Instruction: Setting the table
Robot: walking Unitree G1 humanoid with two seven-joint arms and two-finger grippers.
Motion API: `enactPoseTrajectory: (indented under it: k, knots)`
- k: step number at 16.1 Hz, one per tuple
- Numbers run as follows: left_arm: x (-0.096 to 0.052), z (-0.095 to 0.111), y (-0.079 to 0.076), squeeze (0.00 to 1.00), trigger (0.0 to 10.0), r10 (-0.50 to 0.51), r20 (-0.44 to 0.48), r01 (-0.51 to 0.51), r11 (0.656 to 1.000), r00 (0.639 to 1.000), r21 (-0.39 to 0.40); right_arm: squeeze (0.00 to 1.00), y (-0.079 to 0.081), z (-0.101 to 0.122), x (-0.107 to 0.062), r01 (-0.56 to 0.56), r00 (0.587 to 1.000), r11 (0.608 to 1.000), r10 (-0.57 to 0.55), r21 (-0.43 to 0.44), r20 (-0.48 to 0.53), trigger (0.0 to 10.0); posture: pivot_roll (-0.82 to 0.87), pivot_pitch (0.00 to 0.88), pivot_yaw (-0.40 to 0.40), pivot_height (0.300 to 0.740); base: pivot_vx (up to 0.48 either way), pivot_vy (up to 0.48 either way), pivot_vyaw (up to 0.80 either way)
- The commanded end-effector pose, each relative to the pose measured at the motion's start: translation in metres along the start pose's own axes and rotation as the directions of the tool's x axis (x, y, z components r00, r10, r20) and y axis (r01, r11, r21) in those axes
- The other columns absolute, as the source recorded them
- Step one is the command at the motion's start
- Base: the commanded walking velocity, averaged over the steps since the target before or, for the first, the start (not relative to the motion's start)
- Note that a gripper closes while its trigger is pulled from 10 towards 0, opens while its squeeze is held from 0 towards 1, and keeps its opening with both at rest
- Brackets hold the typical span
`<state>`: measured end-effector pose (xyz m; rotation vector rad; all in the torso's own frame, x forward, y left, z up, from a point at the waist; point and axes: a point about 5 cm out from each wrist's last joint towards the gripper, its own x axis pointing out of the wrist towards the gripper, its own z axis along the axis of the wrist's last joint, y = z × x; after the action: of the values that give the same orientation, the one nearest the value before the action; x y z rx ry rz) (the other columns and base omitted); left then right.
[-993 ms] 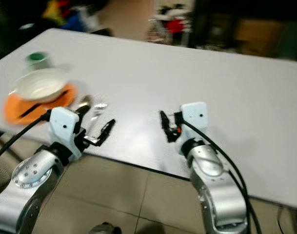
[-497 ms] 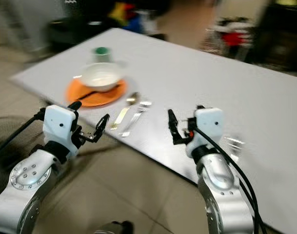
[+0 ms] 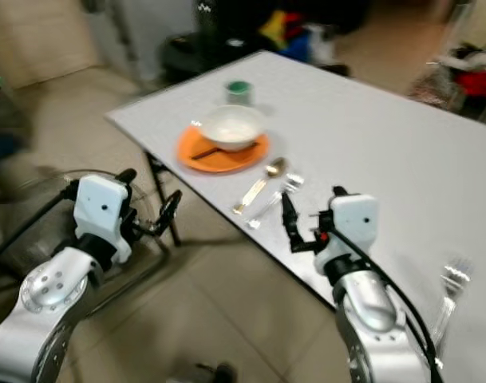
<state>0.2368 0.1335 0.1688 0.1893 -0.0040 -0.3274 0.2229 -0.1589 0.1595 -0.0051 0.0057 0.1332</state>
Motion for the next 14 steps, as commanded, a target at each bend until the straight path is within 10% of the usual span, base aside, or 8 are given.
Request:
enactPoseTrajectory:
  k: [1,14]
  knots:
    - [0.001,0.000,0.003,0.00,10.0,0.014,-0.001,-0.014,1.000,1.000,0.011,1.00,0.002,0.006,0.002,0.003,1.000,1.000,-0.004,0.018,0.028,10.0,0.11,0.000,0.051,0.740,0.000,0.000,0.80]
    - [-0.002,0.001,0.002,0.00,10.0,0.009,0.009,-0.009,1.000,1.000,0.004,1.00,0.015,0.005,0.011,-0.064,0.998,0.996,0.063,0.057,0.029,10.0,0.12,0.000,0.036,0.740,0.000,0.160,0.18]
